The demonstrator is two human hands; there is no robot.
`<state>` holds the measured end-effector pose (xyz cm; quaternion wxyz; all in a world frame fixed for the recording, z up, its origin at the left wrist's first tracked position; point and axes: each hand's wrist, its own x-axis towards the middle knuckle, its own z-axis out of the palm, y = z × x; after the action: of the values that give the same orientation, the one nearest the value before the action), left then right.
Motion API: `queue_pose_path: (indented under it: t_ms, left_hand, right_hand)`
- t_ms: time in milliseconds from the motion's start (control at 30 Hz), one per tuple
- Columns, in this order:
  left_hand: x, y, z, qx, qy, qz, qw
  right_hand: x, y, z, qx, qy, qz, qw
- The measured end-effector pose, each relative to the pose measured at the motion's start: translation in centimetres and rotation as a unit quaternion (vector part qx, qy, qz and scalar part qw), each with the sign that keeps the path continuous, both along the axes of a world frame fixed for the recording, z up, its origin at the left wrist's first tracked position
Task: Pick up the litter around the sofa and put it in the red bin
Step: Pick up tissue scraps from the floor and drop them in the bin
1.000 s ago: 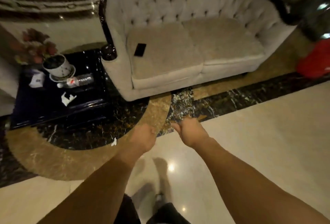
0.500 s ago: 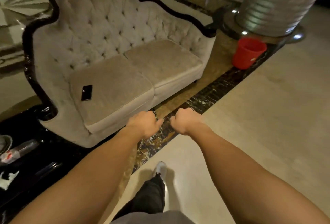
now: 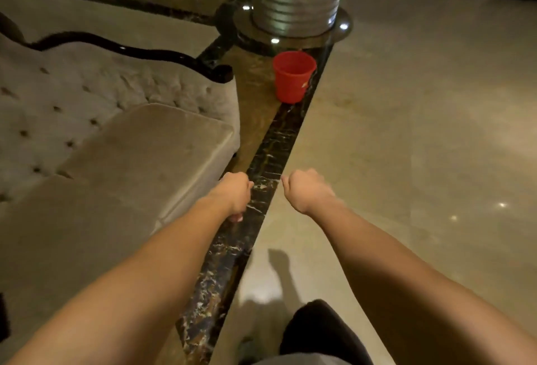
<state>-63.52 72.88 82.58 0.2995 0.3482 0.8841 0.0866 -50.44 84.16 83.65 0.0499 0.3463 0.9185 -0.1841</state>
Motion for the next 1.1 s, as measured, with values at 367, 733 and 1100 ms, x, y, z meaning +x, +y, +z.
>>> queue_pose_path:
  t_ms: [367, 733, 1100]
  left_hand:
    - [-9.2, 32.7, -1.2, 0.047, 0.118, -0.129, 0.983]
    - [-25.7, 56.3, -0.2, 0.001, 0.109, -0.048, 0.993]
    - [-47.6, 84.9, -3.5, 0.016, 0.109, -0.045, 0.993]
  right_hand:
    - [-8.0, 30.7, -2.7, -0.008, -0.025, -0.067, 0.997]
    - [-24.3, 57.2, -0.4, -0.014, 0.010, -0.036, 0.999]
    - [-47.6, 84.4, -0.8, 0.028, -0.043, -0.024, 0.998]
